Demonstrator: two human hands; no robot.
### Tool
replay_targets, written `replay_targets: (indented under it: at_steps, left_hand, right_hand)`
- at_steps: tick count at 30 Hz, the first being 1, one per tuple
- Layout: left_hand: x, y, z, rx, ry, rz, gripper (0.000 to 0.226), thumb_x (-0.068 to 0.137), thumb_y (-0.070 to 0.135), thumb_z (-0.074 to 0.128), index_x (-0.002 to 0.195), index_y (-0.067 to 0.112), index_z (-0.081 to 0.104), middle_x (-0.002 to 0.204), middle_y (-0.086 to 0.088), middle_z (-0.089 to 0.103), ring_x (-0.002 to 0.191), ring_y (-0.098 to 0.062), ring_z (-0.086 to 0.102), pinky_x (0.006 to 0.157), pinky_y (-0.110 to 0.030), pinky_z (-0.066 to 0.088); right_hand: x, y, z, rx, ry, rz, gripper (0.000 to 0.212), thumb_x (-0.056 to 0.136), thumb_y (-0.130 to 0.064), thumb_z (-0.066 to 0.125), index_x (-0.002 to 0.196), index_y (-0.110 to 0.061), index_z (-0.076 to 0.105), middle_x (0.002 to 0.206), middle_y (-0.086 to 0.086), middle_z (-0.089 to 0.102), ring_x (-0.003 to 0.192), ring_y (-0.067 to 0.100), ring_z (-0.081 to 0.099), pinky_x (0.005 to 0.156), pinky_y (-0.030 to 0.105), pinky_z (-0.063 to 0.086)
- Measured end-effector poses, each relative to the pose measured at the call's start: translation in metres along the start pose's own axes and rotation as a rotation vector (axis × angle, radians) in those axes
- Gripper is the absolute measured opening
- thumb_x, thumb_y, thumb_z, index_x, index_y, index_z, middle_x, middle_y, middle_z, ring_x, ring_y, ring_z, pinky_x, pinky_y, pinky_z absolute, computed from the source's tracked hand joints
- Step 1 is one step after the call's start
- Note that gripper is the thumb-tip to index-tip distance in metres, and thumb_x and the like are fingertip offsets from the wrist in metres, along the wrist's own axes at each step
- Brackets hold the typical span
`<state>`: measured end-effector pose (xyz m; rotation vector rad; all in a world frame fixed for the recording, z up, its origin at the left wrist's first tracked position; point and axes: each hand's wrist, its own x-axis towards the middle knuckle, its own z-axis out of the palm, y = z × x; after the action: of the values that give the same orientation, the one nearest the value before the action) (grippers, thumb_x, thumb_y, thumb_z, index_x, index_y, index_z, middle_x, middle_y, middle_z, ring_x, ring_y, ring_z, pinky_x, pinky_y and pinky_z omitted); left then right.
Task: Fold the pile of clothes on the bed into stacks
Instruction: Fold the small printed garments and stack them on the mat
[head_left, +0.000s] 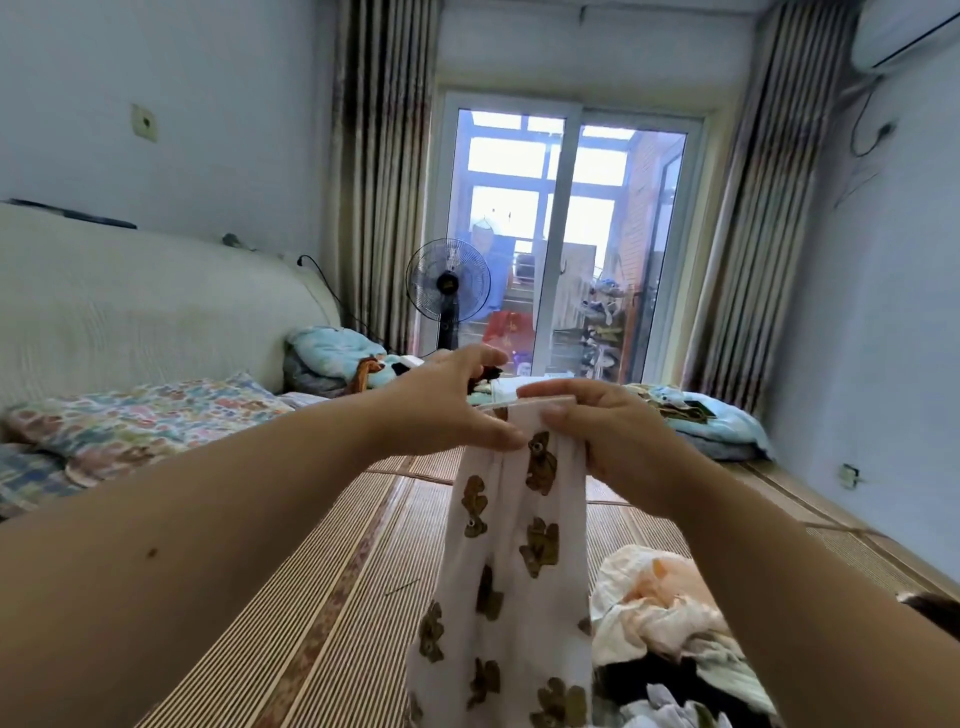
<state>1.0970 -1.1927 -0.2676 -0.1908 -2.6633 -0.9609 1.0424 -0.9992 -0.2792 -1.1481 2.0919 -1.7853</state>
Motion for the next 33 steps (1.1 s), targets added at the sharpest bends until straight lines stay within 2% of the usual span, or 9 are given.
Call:
replay_targets:
  at_steps: [2,5,7,10,14,17,19,25,33]
  left_hand:
    - [0.004,-0.004,-0.004,-0.289,-0.244,-0.072,0.087,0.069,0.029,0.081,0.143,0.034,0.034,0.139,-0.004,0.047,0.117,-0.025,0.056,0.099,-0.042,0.049]
    - [0.019,-0.008,-0.004,-0.428,-0.381,-0.062,0.046,0.079,0.021,0.073,0.122,0.022,0.057,0.117,-0.01,0.067,0.109,-0.03,0.065,0.096,-0.049,0.051]
    - [0.03,-0.009,0.001,-0.341,-0.315,-0.062,0.025,0.085,0.021,0.069,0.109,0.014,0.065,0.108,-0.011,0.07,0.106,-0.032,0.065,0.097,-0.05,0.051]
    - [0.048,-0.011,0.009,0.085,-0.132,-0.066,0.001,0.085,0.027,0.07,0.086,0.026,0.069,0.091,-0.002,0.071,0.092,-0.023,0.066,0.085,-0.037,0.055]
    - [0.071,-0.022,0.023,0.305,0.004,-0.119,0.005,0.088,0.022,0.066,0.084,0.025,0.067,0.082,0.003,0.066,0.073,-0.01,0.061,0.056,-0.025,0.047]
    - [0.085,-0.031,0.031,0.368,0.114,-0.159,0.016,0.09,0.009,0.055,0.097,0.012,0.069,0.092,-0.008,0.068,0.083,-0.021,0.065,0.069,-0.035,0.057]
    - [0.093,-0.037,0.031,0.379,0.23,-0.132,0.018,0.091,0.008,0.051,0.097,0.01,0.068,0.094,-0.009,0.066,0.084,-0.022,0.06,0.063,-0.031,0.049]
    - [0.084,-0.049,0.024,0.408,0.441,0.069,0.019,0.092,0.018,0.054,0.093,0.016,0.073,0.082,-0.003,0.067,0.078,-0.021,0.057,0.062,-0.028,0.034]
    - [-0.024,-0.108,0.095,0.4,0.147,0.017,0.012,0.084,0.023,0.06,0.086,0.022,0.072,0.068,0.011,0.059,0.07,-0.014,0.056,0.051,-0.02,0.031]
  right_hand:
    - [-0.002,-0.007,-0.01,0.038,-0.067,-0.021,0.021,0.091,-0.005,0.055,0.102,-0.017,0.07,0.09,0.009,0.071,0.081,0.024,0.069,0.072,0.036,0.061]
    - [-0.002,-0.011,-0.024,0.055,-0.126,-0.048,0.032,0.081,-0.013,0.061,0.111,-0.024,0.066,0.091,0.001,0.074,0.084,0.02,0.071,0.07,0.03,0.06]
    - [0.004,-0.006,-0.03,-0.085,-0.079,-0.036,0.03,0.087,-0.012,0.062,0.115,-0.021,0.066,0.094,0.002,0.075,0.09,0.021,0.071,0.076,0.031,0.059]
    - [0.02,0.014,-0.028,-0.386,0.064,0.047,0.014,0.092,-0.016,0.061,0.097,-0.019,0.074,0.088,0.003,0.075,0.087,0.021,0.071,0.077,0.032,0.057]
    - [0.056,0.046,-0.016,-0.542,0.218,0.094,0.018,0.095,-0.022,0.056,0.095,-0.015,0.073,0.079,0.002,0.069,0.067,0.015,0.063,0.054,0.023,0.049]
    - [0.08,0.065,-0.011,-0.374,0.265,0.129,0.015,0.096,-0.016,0.056,0.098,-0.01,0.07,0.094,0.015,0.071,0.082,0.026,0.068,0.067,0.034,0.058]
    - [0.089,0.071,-0.009,-0.352,0.283,0.063,0.011,0.096,-0.016,0.057,0.097,-0.016,0.067,0.094,0.008,0.07,0.09,0.023,0.066,0.075,0.033,0.056]
    - [0.084,0.069,-0.001,-0.349,0.316,-0.117,0.01,0.096,-0.02,0.055,0.103,-0.024,0.062,0.091,-0.004,0.064,0.084,0.013,0.06,0.072,0.026,0.049]
    - [-0.01,0.127,0.037,-0.476,-0.013,0.124,0.018,0.09,-0.018,0.064,0.085,-0.034,0.059,0.078,-0.012,0.062,0.064,0.002,0.058,0.049,0.008,0.042]
